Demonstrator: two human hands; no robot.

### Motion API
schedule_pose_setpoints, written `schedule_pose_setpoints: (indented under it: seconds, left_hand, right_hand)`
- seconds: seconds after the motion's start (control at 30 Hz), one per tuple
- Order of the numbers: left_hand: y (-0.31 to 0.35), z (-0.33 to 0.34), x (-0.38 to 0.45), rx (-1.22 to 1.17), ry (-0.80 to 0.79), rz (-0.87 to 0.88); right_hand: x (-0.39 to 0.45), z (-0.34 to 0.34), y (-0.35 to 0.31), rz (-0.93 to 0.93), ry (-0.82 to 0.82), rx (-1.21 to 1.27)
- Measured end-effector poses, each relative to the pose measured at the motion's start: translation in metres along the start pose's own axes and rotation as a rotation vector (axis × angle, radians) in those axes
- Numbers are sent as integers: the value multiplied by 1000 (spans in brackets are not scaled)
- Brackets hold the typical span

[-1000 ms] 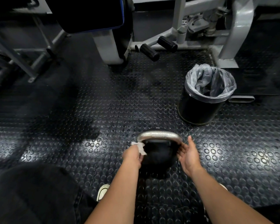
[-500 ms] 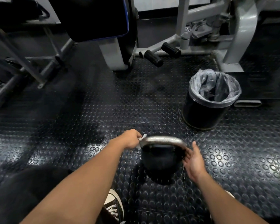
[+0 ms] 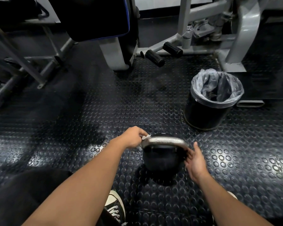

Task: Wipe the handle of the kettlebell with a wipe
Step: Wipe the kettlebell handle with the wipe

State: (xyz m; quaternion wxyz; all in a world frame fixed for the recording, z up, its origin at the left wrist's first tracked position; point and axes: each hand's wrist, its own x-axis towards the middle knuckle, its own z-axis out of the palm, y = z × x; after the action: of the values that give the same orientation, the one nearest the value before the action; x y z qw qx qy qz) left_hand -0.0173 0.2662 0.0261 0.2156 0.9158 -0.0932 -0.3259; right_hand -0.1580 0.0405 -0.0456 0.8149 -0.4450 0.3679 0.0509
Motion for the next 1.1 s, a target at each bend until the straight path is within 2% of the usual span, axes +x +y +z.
schedule_pose_setpoints:
  seconds: [0.5, 1.1]
  left_hand:
    - [1, 9, -2, -6, 26, -60]
    - [7, 46, -27, -287, 318, -146]
  right_hand:
    - [3, -3, 2, 10, 6, -6]
    - [2, -3, 3, 5, -7, 7]
